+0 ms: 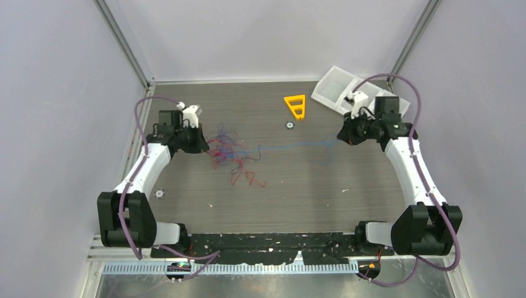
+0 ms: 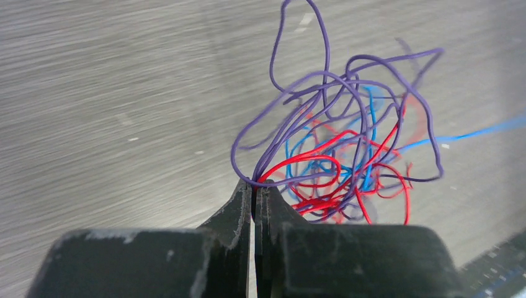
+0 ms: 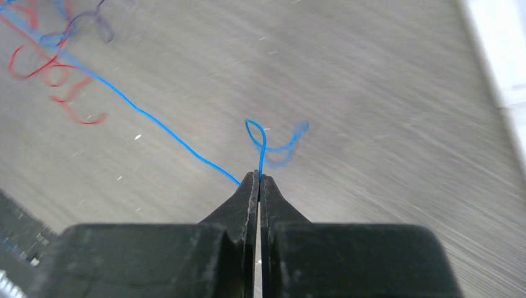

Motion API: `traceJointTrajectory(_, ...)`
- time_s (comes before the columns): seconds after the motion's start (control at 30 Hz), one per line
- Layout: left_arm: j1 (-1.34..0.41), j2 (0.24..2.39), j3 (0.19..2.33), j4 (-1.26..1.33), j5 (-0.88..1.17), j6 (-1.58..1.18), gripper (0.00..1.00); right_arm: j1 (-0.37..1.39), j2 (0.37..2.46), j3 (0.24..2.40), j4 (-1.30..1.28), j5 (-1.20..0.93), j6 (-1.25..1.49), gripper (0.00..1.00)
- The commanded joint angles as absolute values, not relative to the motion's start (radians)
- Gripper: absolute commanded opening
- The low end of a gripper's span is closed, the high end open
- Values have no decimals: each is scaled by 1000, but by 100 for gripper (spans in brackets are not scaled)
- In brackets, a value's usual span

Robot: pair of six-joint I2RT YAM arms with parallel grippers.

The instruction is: Untangle the cables

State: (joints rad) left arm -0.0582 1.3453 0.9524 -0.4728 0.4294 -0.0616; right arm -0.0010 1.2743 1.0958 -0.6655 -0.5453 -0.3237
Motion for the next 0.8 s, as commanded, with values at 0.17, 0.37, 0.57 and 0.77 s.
traceJointTrajectory(0.17, 123, 1483, 999, -533, 253, 111, 0, -195, 1182, 1291, -631, -537, -362, 5)
traceJointTrajectory(0.37, 124, 1489, 976, -531, 373, 114, 0, -212, 1166, 1328, -641, -703, -309, 5)
traceJointTrajectory(0.57, 75, 1405, 980, -549, 533, 91, 0, -202, 1162, 1359, -602, -873, -207, 5)
traceJointTrajectory(0.77, -71, 1314, 974, -555, 541, 92, 0, -134, 1195, 1389, -514, -866, -129, 5)
